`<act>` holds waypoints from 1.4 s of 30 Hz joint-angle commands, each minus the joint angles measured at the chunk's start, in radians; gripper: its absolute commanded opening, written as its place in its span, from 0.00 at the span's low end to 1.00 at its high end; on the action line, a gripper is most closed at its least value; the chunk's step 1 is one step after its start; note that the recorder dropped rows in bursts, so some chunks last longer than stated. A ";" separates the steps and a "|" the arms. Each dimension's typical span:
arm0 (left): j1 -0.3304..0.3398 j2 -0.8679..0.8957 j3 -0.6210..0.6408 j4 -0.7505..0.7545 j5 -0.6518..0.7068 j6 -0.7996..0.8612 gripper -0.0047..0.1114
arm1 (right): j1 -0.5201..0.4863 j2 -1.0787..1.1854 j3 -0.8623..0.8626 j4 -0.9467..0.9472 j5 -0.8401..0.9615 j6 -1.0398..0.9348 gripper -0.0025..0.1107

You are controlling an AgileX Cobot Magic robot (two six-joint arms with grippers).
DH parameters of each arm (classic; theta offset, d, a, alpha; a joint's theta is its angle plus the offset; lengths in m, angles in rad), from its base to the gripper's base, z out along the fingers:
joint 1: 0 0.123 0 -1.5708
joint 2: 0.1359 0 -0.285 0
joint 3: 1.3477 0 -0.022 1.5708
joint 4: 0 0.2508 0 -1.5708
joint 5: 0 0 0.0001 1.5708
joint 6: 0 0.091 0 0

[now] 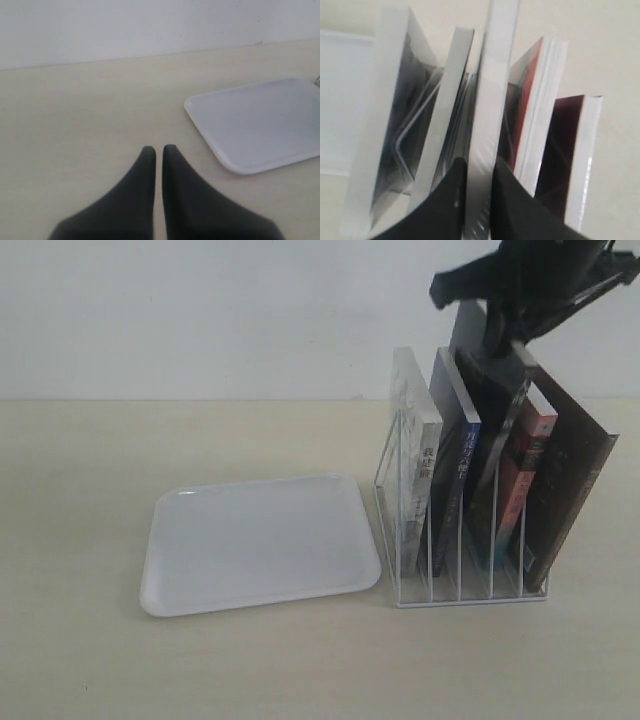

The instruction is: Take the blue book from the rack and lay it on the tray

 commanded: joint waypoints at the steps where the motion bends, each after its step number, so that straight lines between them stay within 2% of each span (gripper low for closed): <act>1: 0.000 -0.003 -0.003 0.001 -0.015 -0.007 0.08 | -0.001 -0.106 -0.046 -0.008 -0.014 -0.005 0.02; 20: 0.000 -0.003 -0.003 0.001 -0.015 -0.007 0.08 | -0.001 -0.126 -0.045 -0.016 -0.014 -0.009 0.02; 30: 0.000 -0.003 -0.003 0.001 -0.015 -0.007 0.08 | -0.001 -0.022 0.101 -0.016 -0.014 -0.010 0.02; 42: 0.000 -0.003 -0.003 0.001 -0.015 -0.007 0.08 | -0.001 0.032 0.104 -0.003 -0.014 0.000 0.02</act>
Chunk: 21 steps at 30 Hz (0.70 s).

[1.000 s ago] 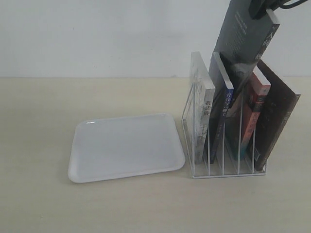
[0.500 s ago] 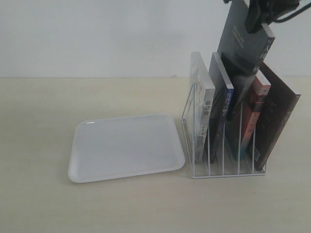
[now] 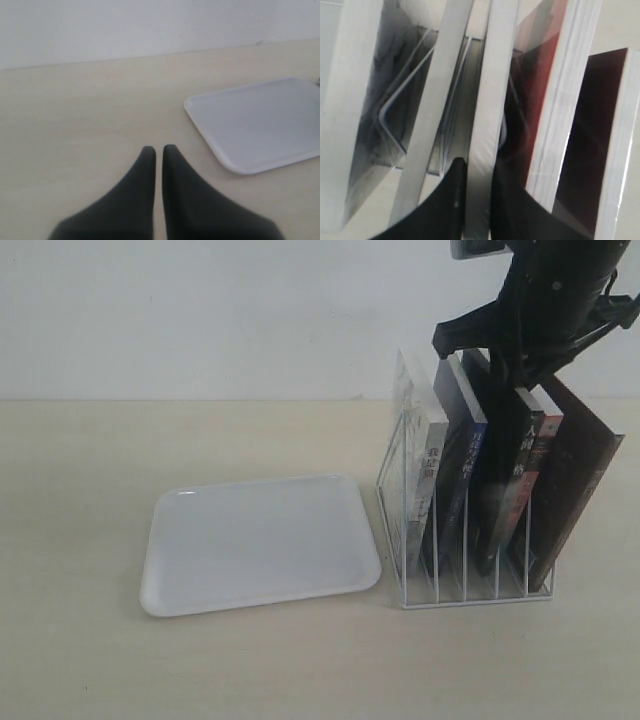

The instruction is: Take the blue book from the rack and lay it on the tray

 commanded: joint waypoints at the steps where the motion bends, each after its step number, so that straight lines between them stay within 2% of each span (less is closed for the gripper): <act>1: 0.000 -0.003 -0.003 0.001 -0.015 -0.007 0.08 | -0.001 0.024 -0.006 0.001 -0.016 0.004 0.02; 10: 0.000 -0.003 -0.003 0.001 -0.015 -0.007 0.08 | -0.001 0.042 -0.006 0.028 -0.016 0.002 0.05; 13: 0.000 -0.003 -0.003 0.001 -0.015 -0.007 0.08 | -0.001 0.034 -0.006 0.037 -0.016 0.002 0.18; 16: 0.000 -0.003 -0.003 0.001 -0.015 -0.007 0.08 | -0.001 0.034 -0.006 0.037 -0.016 0.002 0.35; 18: 0.000 -0.003 -0.003 0.001 -0.015 -0.007 0.08 | -0.001 0.034 -0.006 0.037 -0.016 0.004 0.42; 21: 0.000 -0.003 -0.003 0.001 -0.015 -0.007 0.08 | -0.001 0.008 -0.006 0.030 -0.016 0.006 0.34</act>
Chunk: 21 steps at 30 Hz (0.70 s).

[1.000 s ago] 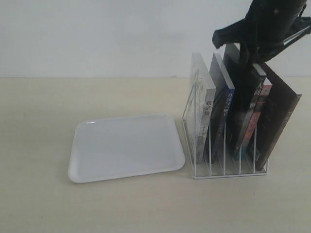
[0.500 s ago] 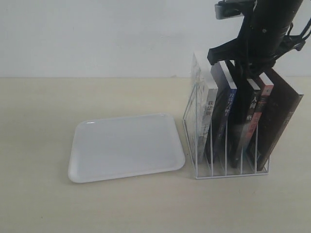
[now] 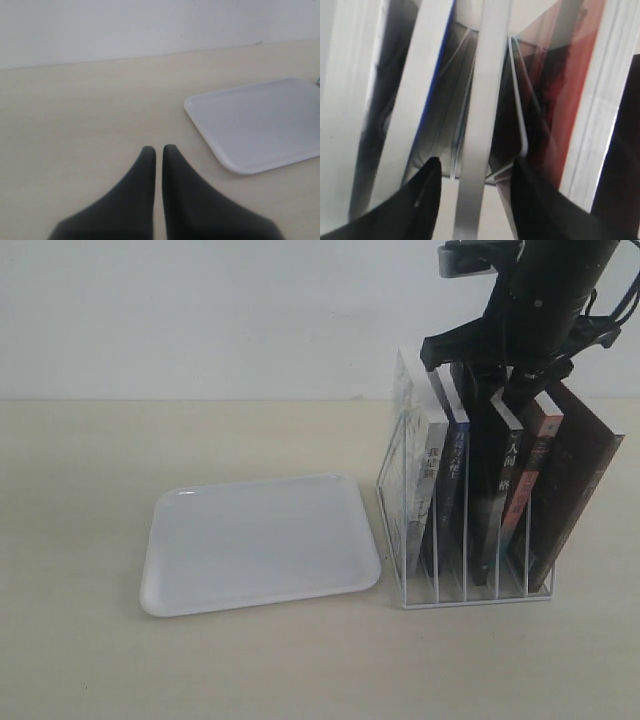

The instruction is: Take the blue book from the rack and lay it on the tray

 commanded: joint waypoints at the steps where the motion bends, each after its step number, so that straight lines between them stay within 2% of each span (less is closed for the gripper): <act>1: 0.000 -0.003 -0.003 0.001 -0.015 -0.007 0.08 | -0.001 -0.050 -0.008 -0.008 -0.008 0.002 0.31; 3: 0.000 -0.003 -0.003 0.001 -0.015 -0.007 0.08 | -0.001 -0.078 -0.023 -0.010 -0.008 0.002 0.28; 7: 0.000 -0.003 -0.003 0.001 -0.015 -0.007 0.08 | -0.001 -0.130 -0.087 0.000 -0.008 0.002 0.28; 10: 0.000 -0.003 -0.003 0.001 -0.015 -0.007 0.08 | -0.001 -0.154 -0.146 0.100 -0.008 0.002 0.28; 21: 0.000 -0.003 -0.003 0.001 -0.015 -0.007 0.08 | -0.001 -0.075 -0.146 0.167 -0.008 0.002 0.28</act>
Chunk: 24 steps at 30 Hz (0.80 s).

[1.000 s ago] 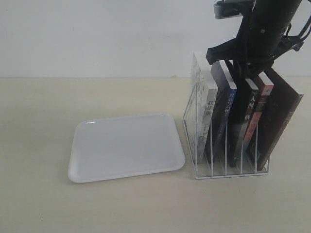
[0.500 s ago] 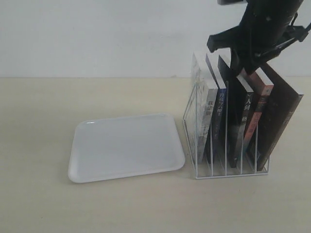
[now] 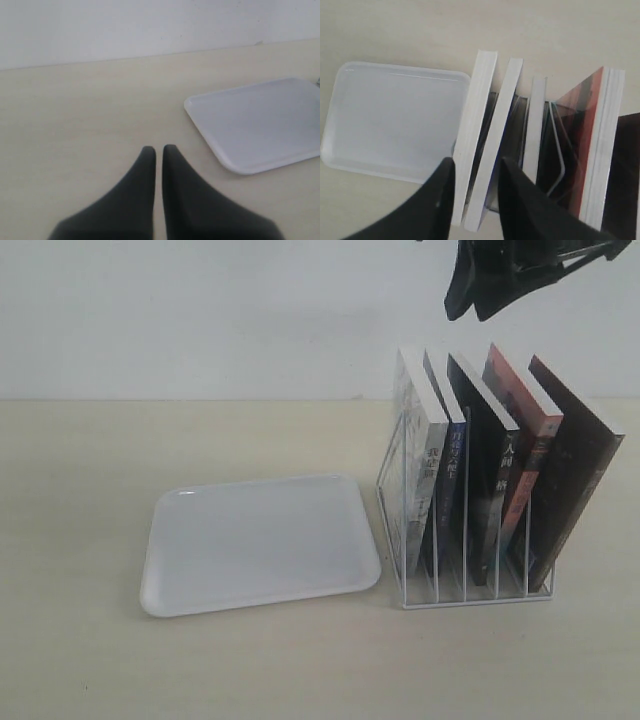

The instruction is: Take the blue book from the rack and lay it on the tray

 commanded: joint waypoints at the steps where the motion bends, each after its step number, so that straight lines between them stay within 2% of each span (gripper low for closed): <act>1: 0.000 -0.003 -0.003 0.001 -0.015 -0.007 0.08 | -0.001 0.041 -0.005 0.012 -0.003 0.000 0.28; 24: 0.000 -0.003 -0.003 0.001 -0.015 -0.007 0.08 | -0.001 0.151 -0.005 -0.010 -0.003 0.000 0.28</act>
